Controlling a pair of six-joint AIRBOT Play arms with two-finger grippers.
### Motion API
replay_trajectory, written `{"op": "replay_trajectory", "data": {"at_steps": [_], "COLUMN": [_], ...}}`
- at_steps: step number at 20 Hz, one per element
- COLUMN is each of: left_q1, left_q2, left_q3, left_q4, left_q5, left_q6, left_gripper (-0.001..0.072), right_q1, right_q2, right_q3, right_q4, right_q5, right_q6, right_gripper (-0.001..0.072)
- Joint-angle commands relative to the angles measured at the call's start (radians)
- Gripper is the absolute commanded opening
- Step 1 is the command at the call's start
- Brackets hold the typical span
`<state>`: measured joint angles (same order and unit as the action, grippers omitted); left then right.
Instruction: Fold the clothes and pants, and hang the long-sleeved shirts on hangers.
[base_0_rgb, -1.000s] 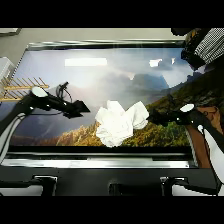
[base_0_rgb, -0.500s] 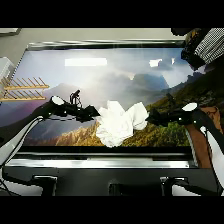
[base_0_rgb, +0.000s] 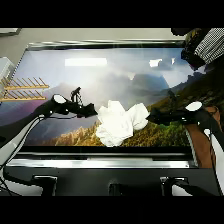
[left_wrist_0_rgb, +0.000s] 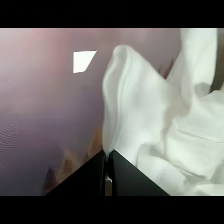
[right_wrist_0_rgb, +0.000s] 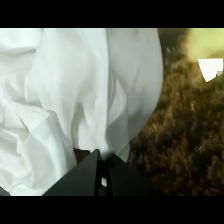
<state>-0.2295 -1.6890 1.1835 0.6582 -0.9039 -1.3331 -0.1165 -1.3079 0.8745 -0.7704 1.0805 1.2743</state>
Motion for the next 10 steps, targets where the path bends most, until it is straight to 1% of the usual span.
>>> {"op": "replay_trajectory", "data": {"at_steps": [1,3,6,8,10], "left_q1": [0.041,0.089,0.16,0.201,0.233], "left_q2": [0.034,0.097,0.227,0.328,0.435], "left_q3": [0.115,0.225,0.417,0.534,0.631], "left_q4": [0.01,0.115,0.378,0.478,0.525], "left_q5": [-0.061,-0.101,-0.198,-0.232,-0.232], "left_q6": [-0.006,-0.07,-0.194,-0.227,-0.25], "left_gripper": [0.0015,0.0015,0.0015,0.0015,0.0015], "right_q1": [0.001,0.001,0.001,0.001,0.001], "right_q2": [0.109,0.214,0.364,0.449,0.527], "right_q3": [0.005,0.056,0.216,0.337,0.441], "right_q4": [-0.002,-0.047,-0.204,-0.29,-0.312], "right_q5": [-0.014,-0.029,-0.045,-0.043,-0.043], "right_q6": [-0.015,-0.013,0.035,0.058,0.058], "right_gripper": [0.0031,0.0031,0.0031,0.0031,0.0031]}}
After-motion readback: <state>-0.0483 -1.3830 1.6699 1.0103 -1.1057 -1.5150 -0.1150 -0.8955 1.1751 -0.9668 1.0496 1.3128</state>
